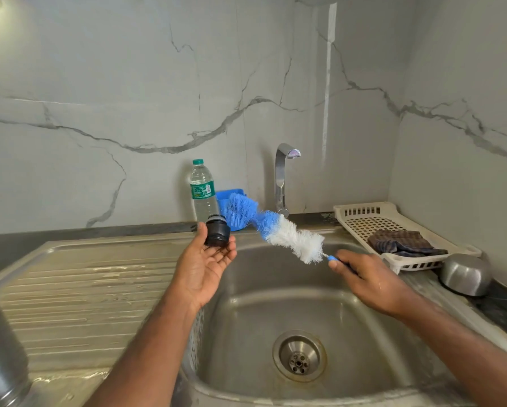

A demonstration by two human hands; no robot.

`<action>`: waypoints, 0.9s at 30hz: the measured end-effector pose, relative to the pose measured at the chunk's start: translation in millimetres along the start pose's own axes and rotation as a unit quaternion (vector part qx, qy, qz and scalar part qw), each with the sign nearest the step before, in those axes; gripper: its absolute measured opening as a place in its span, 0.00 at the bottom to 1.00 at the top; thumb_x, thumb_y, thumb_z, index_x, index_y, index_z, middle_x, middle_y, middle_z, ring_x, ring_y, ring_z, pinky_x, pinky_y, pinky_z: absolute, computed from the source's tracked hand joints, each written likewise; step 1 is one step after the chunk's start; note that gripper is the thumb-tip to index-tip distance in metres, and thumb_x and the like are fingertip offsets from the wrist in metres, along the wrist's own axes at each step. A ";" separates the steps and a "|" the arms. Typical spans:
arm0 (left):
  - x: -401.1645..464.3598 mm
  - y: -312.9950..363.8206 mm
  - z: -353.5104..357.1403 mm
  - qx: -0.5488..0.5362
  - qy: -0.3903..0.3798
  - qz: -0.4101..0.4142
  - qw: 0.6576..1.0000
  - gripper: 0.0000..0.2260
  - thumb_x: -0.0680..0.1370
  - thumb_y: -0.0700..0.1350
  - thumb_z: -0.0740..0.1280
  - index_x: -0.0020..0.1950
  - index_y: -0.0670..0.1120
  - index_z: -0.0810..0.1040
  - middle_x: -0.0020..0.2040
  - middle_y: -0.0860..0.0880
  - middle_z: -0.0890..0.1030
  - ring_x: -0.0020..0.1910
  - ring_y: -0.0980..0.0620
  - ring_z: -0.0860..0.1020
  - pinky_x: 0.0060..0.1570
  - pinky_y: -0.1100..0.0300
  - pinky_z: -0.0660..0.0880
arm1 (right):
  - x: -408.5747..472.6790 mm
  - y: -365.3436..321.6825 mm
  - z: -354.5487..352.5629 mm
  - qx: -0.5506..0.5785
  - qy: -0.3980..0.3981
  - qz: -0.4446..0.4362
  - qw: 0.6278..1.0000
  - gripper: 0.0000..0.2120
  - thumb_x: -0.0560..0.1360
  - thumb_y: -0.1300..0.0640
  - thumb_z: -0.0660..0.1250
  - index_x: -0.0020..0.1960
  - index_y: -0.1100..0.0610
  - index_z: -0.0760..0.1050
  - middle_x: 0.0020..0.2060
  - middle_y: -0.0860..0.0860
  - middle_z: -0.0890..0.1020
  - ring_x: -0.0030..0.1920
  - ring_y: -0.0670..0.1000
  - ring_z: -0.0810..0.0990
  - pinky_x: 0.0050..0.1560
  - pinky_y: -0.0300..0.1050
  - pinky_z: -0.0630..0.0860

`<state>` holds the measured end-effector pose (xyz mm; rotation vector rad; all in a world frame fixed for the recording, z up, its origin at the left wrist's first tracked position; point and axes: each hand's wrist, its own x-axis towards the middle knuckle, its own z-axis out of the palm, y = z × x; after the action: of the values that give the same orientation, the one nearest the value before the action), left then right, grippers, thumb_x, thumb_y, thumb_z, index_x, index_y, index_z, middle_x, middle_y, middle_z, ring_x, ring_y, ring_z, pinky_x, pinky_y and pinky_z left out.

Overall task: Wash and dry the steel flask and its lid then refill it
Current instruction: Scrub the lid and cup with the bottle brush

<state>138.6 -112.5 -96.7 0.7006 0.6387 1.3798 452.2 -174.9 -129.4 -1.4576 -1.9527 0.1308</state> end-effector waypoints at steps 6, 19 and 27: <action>-2.6 1.0 -0.7 0.012 0.010 -0.060 0.998 0.23 0.85 0.58 0.55 0.59 0.39 0.76 0.39 0.42 0.77 0.33 0.51 0.73 0.39 0.56 0.72 | 0.0 -6.3 1.1 -0.011 -0.009 -0.014 1.000 0.15 0.82 0.42 0.59 0.38 0.45 0.64 0.30 0.45 0.72 0.31 0.47 0.69 0.33 0.51 0.68; -3.0 4.9 -1.0 0.090 -0.007 -0.148 0.985 0.21 0.86 0.57 0.51 0.59 0.42 0.75 0.34 0.44 0.74 0.28 0.54 0.62 0.28 0.61 0.63 | -0.4 -1.7 -1.8 -0.079 -0.035 0.009 0.996 0.14 0.82 0.41 0.59 0.42 0.46 0.65 0.30 0.48 0.75 0.33 0.48 0.73 0.33 0.49 0.69; -0.6 11.9 -6.3 0.056 -0.003 -0.130 0.990 0.22 0.86 0.57 0.50 0.63 0.42 0.73 0.34 0.44 0.74 0.28 0.54 0.62 0.26 0.63 0.64 | -2.1 3.4 -4.2 -0.059 -0.046 0.026 0.997 0.14 0.82 0.42 0.60 0.42 0.49 0.68 0.31 0.48 0.75 0.33 0.49 0.74 0.36 0.52 0.72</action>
<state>126.1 -112.0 -91.7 0.6846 0.7789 1.1067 457.6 -176.8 -128.8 -1.6054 -2.0280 0.1086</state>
